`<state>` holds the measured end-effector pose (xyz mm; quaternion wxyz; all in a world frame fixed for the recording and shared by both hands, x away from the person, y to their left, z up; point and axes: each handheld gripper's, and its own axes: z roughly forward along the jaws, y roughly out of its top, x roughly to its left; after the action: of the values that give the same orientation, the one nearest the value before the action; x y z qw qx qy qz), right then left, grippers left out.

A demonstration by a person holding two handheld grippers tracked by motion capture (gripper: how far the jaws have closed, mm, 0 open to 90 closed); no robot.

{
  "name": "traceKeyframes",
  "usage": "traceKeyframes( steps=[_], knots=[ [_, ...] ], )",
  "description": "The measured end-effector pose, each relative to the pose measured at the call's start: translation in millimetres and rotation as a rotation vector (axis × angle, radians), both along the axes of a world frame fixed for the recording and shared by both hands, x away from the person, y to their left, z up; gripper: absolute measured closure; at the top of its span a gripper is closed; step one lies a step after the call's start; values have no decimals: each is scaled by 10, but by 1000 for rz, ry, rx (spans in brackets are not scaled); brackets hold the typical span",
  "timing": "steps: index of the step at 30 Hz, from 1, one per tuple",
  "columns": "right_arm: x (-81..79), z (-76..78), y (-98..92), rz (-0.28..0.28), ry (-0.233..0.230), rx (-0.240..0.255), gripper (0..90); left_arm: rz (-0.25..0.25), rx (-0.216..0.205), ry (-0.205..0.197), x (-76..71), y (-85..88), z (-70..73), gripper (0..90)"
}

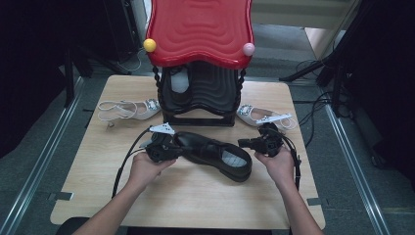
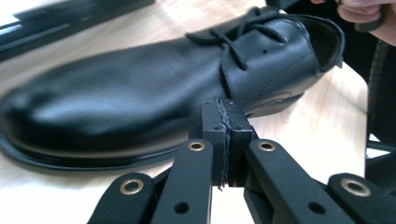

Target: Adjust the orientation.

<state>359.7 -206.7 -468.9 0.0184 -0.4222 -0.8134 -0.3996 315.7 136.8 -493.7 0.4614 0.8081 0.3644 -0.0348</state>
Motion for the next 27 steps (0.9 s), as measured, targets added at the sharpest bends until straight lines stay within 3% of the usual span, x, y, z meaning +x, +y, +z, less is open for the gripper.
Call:
traceKeyframes(
  steps=[3,12,16,18,22,27],
  knots=[
    [1,-40,19,-4,-19,-32,900,-26,13,-16,-38,-61,-16,900],
    [-36,-62,31,-4,12,-23,900,-23,7,-10,-55,-46,-38,900],
    [-71,-67,24,-5,24,-15,900,-31,18,-1,-66,-83,-76,900],
    [-90,-75,25,-6,23,-9,900,-43,52,-12,-57,-123,-96,900],
    [-111,-86,47,-3,34,-10,900,-47,81,11,-20,-188,-181,900],
    [-161,-95,68,3,39,-13,900,-44,72,24,13,-177,-196,900]
  ],
)
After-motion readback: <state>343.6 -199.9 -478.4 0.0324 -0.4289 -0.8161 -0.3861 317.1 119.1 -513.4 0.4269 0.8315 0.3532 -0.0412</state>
